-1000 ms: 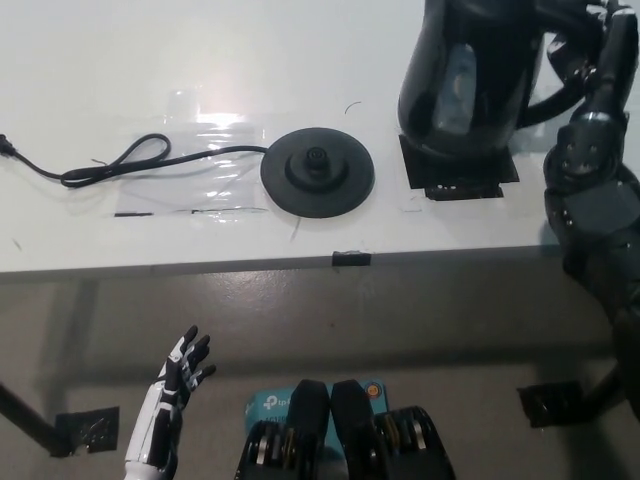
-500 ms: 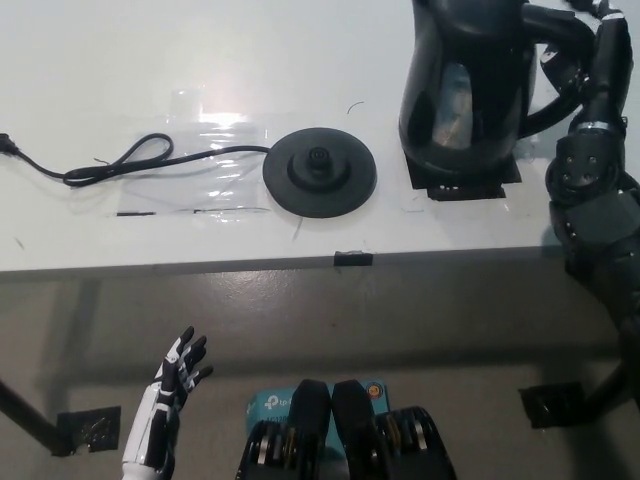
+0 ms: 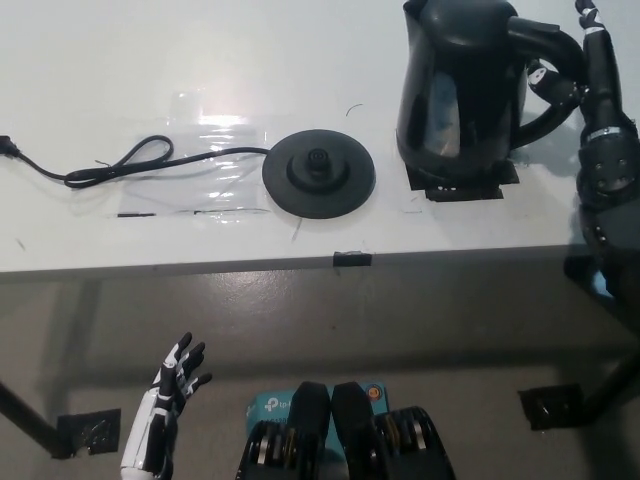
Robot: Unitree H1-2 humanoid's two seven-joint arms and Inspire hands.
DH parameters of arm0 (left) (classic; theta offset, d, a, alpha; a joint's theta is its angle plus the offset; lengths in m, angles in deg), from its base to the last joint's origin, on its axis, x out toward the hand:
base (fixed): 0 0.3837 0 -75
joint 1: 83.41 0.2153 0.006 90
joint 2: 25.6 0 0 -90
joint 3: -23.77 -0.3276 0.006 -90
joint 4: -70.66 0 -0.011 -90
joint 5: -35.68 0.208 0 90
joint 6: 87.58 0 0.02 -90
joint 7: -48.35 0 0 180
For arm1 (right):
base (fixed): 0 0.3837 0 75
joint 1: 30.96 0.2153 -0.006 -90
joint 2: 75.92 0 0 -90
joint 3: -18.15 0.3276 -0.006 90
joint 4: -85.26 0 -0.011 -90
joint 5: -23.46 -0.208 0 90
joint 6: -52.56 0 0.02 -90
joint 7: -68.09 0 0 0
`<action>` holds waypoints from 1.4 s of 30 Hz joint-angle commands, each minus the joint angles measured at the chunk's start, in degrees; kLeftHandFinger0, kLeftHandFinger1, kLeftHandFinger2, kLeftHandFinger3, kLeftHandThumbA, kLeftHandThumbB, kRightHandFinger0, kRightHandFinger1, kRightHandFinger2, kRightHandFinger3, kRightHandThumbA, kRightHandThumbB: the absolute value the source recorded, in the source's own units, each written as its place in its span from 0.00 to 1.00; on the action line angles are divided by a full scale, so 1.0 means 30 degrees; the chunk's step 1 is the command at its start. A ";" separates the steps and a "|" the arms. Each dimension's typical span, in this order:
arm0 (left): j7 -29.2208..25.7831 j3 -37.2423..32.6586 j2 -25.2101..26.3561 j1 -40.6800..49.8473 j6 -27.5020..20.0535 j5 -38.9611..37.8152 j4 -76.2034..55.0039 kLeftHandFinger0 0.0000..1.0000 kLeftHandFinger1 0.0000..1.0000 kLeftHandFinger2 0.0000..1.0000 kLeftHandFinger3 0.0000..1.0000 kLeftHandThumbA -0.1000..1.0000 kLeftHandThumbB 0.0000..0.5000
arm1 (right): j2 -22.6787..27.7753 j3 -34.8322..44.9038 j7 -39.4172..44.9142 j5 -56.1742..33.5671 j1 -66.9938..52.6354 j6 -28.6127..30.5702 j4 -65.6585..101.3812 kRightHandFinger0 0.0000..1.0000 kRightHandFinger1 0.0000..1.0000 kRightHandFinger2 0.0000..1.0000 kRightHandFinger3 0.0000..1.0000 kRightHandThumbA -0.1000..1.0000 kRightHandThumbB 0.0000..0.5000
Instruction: Use the right hand to grab the handle of the kettle from the base and place it on the right side
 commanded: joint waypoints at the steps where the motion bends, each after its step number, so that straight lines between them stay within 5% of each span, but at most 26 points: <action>1: 0.0407 0.0080 0.0261 -0.0054 -0.0885 -0.0466 -0.0328 0.94 1.00 0.99 1.00 1.00 0.96 | 0.1373 0.0244 0.5867 -0.1627 0.1035 -0.0195 0.1945 1.00 1.00 1.00 1.00 0.76 1.00; 19: 0.0395 0.0063 0.0275 -0.0119 -0.1033 -0.0525 -0.0163 0.92 1.00 0.97 1.00 1.00 1.00 | 0.2568 0.0187 0.9126 -0.2315 -0.1993 -0.2782 0.8737 1.00 1.00 1.00 1.00 0.61 1.00; 29: 0.0402 0.0028 0.0192 -0.0193 -0.0923 -0.0668 -0.0186 0.90 1.00 0.96 1.00 1.00 1.00 | 0.2917 0.1706 1.1061 -0.4354 -0.3405 -0.4123 1.0623 1.00 1.00 1.00 1.00 0.86 1.00; 39: 0.0433 -0.0032 0.0195 -0.0109 -0.1256 -0.0639 0.0064 0.90 1.00 0.97 1.00 1.00 1.00 | 0.2974 0.3161 1.1935 -0.5822 -0.4685 -0.5736 1.3424 1.00 1.00 1.00 1.00 0.70 1.00; 42: 0.0476 -0.0053 0.0288 -0.0132 -0.1163 -0.0621 -0.0091 0.91 1.00 0.98 1.00 1.00 1.00 | 0.2942 0.3850 1.0831 -0.5558 -0.5724 -0.4448 1.5380 1.00 1.00 1.00 1.00 0.86 1.00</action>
